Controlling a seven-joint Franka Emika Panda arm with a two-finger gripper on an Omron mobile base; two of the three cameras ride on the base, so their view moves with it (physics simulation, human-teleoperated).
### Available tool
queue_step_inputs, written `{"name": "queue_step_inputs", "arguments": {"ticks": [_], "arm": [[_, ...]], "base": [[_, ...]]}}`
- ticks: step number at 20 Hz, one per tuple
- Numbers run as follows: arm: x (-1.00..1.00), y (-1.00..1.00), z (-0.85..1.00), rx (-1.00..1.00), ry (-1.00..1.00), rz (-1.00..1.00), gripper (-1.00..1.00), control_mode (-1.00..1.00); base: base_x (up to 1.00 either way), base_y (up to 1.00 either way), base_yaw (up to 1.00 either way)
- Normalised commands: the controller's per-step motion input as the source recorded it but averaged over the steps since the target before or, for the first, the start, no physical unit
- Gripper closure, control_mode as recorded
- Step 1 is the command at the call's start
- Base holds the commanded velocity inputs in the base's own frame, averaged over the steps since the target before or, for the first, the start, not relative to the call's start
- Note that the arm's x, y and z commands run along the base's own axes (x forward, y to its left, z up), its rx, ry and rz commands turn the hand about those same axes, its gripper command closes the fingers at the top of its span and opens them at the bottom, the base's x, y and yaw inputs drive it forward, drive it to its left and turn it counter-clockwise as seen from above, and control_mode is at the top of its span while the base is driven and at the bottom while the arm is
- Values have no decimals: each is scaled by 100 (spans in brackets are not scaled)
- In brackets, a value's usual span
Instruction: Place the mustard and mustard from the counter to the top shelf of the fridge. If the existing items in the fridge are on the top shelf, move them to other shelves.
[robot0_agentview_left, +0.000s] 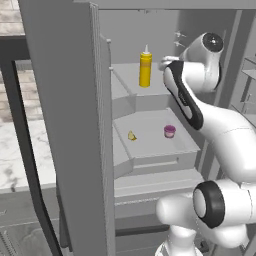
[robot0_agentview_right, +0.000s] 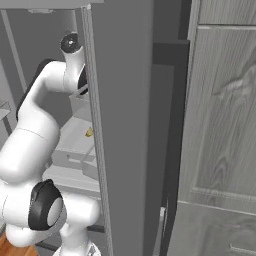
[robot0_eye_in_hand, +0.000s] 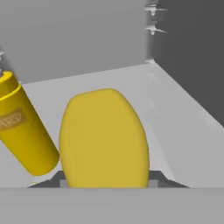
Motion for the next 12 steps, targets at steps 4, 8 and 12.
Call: {"name": "queue_step_inputs", "arguments": {"ticks": [4,8,12], "arm": [[46,0,-27,0,3,0,100,-100],[36,0,-29,0,1,0,100,-100],[11,0,-42,0,0,0,100,-100]], "base": [[0,0,0],[0,0,0],[0,0,0]]}}
